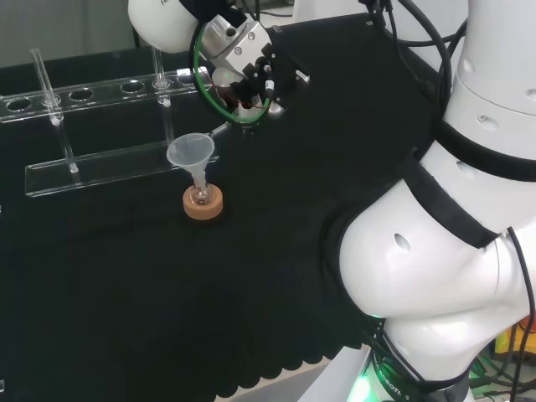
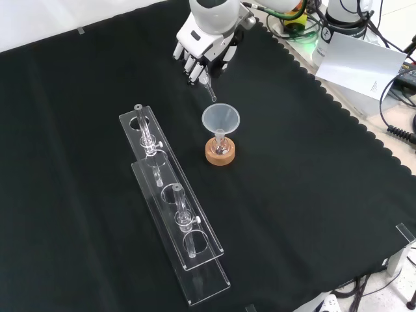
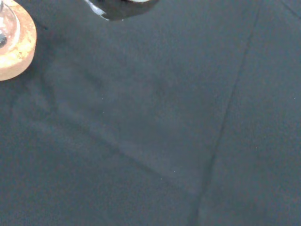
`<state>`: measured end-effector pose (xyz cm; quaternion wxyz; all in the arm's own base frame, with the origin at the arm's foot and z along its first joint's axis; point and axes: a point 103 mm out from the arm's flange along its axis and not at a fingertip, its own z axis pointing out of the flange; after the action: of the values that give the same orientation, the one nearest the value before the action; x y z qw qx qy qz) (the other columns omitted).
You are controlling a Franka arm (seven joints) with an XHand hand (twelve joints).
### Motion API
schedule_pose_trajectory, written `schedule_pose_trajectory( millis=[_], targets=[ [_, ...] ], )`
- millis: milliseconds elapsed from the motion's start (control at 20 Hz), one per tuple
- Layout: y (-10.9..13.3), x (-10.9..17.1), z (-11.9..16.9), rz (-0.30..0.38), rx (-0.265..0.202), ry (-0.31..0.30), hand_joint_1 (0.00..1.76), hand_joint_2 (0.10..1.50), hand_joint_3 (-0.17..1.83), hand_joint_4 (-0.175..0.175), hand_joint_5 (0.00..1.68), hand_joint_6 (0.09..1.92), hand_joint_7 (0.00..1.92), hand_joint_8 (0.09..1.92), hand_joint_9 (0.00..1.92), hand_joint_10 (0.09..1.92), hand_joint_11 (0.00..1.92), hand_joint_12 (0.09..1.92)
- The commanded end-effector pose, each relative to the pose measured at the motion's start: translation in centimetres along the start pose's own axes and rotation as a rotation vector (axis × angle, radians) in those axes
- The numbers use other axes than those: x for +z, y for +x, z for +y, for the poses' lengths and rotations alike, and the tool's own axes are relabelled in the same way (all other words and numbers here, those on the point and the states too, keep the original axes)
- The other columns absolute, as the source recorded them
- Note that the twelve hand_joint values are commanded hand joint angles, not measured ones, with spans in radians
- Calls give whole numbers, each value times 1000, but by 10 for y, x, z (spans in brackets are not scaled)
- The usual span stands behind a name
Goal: Pour all the NaCl from the weighing funnel into the round-bottom flask.
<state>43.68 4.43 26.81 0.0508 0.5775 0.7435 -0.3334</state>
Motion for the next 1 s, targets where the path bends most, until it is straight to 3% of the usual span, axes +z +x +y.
schedule_pose_trajectory(
  millis=[50,1000],
  targets=[
    [-1,-1,0,-8,-12,2,1098,1111,-175,141,1173,719,1201,438,1305,240,885,1020],
    [20,-17,4,-77,-21,6,1098,1111,-175,140,1173,720,1200,436,1306,235,885,1018]
  ],
)
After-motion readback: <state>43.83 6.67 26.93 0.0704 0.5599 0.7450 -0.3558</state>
